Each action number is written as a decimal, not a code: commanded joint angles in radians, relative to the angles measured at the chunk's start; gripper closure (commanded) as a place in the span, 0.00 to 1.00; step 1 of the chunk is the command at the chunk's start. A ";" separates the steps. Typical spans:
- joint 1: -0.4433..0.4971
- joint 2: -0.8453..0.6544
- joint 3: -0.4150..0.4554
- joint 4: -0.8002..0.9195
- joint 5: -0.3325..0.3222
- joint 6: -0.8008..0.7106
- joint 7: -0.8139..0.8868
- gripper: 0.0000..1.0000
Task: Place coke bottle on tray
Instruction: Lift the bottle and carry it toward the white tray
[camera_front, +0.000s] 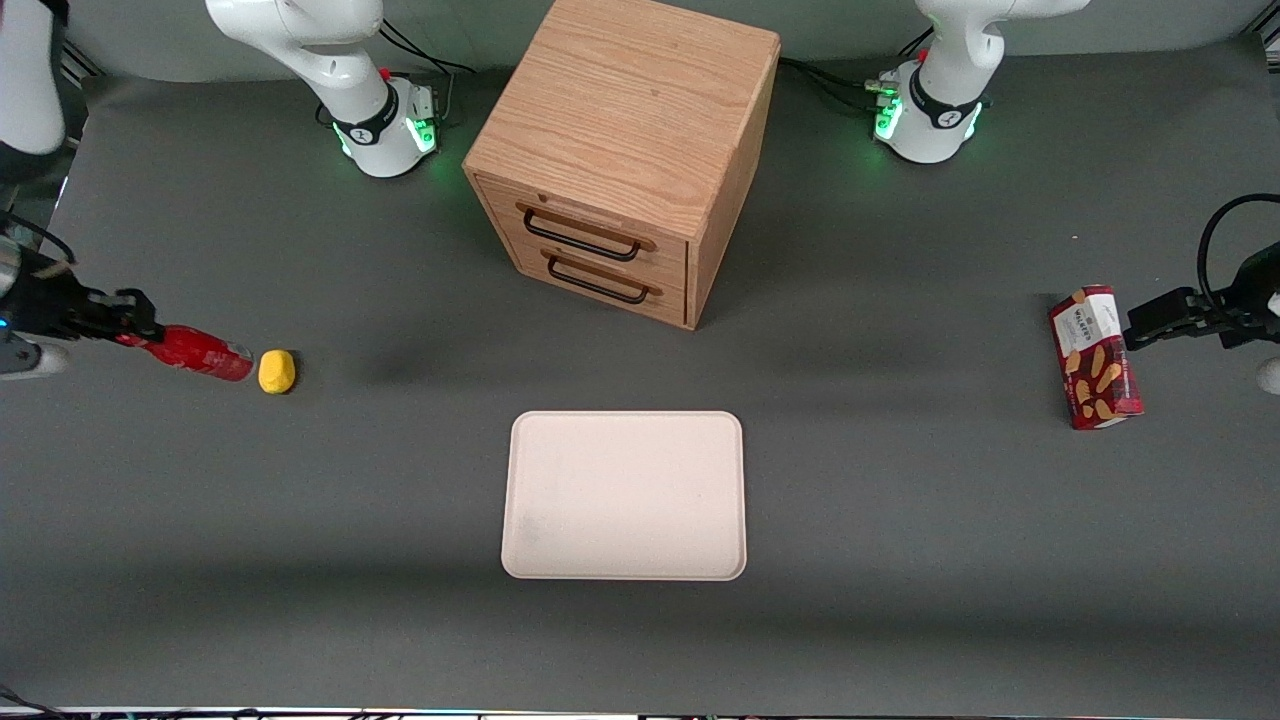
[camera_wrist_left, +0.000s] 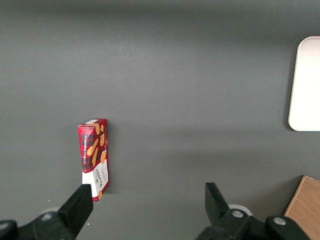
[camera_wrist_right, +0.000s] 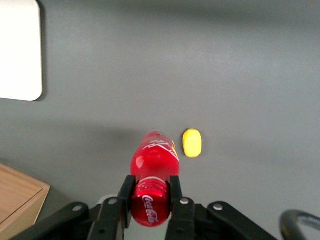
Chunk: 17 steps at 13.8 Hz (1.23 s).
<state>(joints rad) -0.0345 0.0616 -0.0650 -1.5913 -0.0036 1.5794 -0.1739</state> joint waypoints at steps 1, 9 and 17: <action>0.007 0.015 -0.006 0.132 -0.024 -0.116 -0.018 1.00; 0.120 0.076 0.001 0.281 -0.021 -0.196 0.048 1.00; 0.360 0.306 0.001 0.546 0.037 -0.197 0.402 1.00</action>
<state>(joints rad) 0.2878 0.2848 -0.0554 -1.1785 -0.0025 1.4115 0.1300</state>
